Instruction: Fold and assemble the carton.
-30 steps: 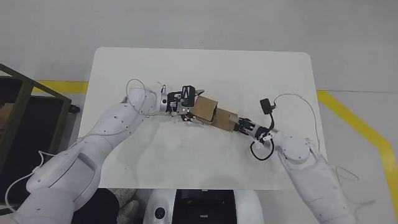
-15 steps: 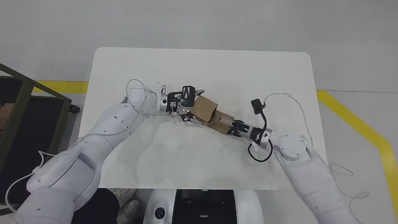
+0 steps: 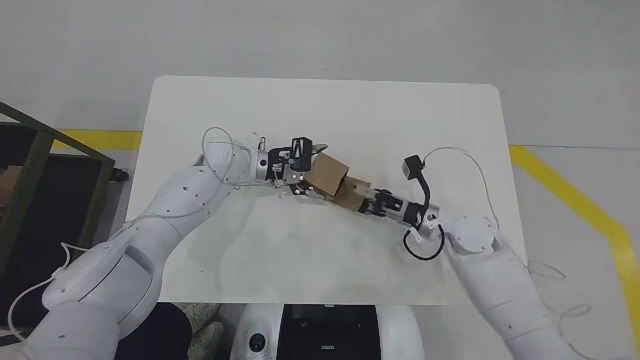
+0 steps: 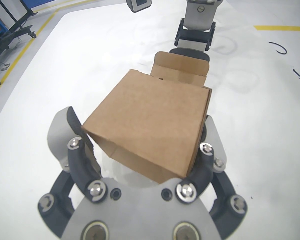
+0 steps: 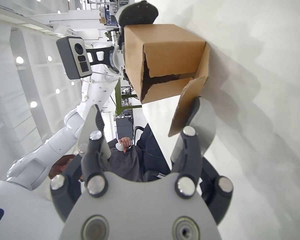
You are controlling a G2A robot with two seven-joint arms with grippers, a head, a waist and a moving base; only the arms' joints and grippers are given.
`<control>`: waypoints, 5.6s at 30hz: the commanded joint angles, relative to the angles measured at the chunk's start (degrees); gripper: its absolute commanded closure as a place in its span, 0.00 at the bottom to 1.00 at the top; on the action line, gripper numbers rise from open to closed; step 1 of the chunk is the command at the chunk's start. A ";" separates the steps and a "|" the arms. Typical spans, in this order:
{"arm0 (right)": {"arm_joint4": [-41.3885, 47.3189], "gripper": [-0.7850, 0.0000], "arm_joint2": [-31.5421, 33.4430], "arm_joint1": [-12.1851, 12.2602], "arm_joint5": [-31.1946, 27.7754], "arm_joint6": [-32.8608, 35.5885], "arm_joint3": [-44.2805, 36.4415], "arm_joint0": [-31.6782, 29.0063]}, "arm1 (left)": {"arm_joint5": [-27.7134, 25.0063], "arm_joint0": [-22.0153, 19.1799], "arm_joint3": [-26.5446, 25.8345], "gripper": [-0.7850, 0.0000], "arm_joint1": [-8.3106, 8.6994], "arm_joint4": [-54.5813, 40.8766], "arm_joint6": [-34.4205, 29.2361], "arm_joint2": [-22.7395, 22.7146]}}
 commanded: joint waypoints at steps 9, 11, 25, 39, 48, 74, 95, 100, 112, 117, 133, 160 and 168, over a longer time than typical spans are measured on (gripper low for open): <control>5.75 0.25 -0.48 -0.40 -4.82 1.29 2.57 0.81 | 0.14 0.04 0.13 0.00 0.04 0.00 0.10 -0.05; 5.85 0.27 -0.14 -0.31 -5.37 1.50 3.60 0.97 | 0.12 0.08 0.20 0.00 0.07 0.03 0.13 -0.07; -8.30 0.24 1.24 0.98 -1.90 -4.18 -0.54 -0.85 | 0.02 0.20 0.10 0.00 0.14 0.04 0.19 -0.09; -9.95 0.15 -1.41 0.59 -0.90 -5.10 0.12 1.03 | -0.10 0.18 -0.05 0.00 0.17 0.03 0.24 -0.10; -4.58 0.21 -2.05 0.21 -6.93 -4.06 2.10 1.71 | -0.24 0.16 -0.18 0.00 0.17 0.01 0.31 -0.06; 2.77 0.56 -7.82 -2.20 -11.27 -4.16 9.48 6.78 | 0.08 0.28 0.29 0.00 0.33 0.12 1.05 -0.16; 1.49 0.70 -8.27 -2.68 -9.43 -4.84 12.29 8.68 | 0.19 0.26 0.16 0.00 0.31 -0.04 1.04 -0.17; -0.79 0.73 -8.24 -2.62 -7.87 -6.57 11.22 8.50 | 0.11 0.27 0.30 0.00 0.39 0.04 1.15 -0.23; -4.53 0.82 -7.11 -2.16 -5.00 -9.35 7.83 6.87 | 0.22 0.36 0.39 0.00 0.48 -0.08 1.31 -0.36; -5.71 0.82 -6.88 -2.05 -3.69 -10.24 6.55 6.28 | 0.26 0.40 0.43 0.00 0.54 -0.11 1.45 -0.45; -9.65 0.82 -7.16 -2.07 -0.01 -11.56 3.87 6.56 | 0.56 0.85 -0.10 0.00 1.11 -0.01 1.59 -1.15; -20.70 0.78 -7.03 -1.52 11.28 -14.90 -7.51 4.57 | -0.08 0.90 -0.82 0.00 1.14 -0.27 1.62 -1.08; -21.75 0.69 -6.13 -1.27 12.77 -15.91 -9.53 3.00 | -0.18 0.67 -0.10 0.00 1.01 -0.39 1.62 -0.94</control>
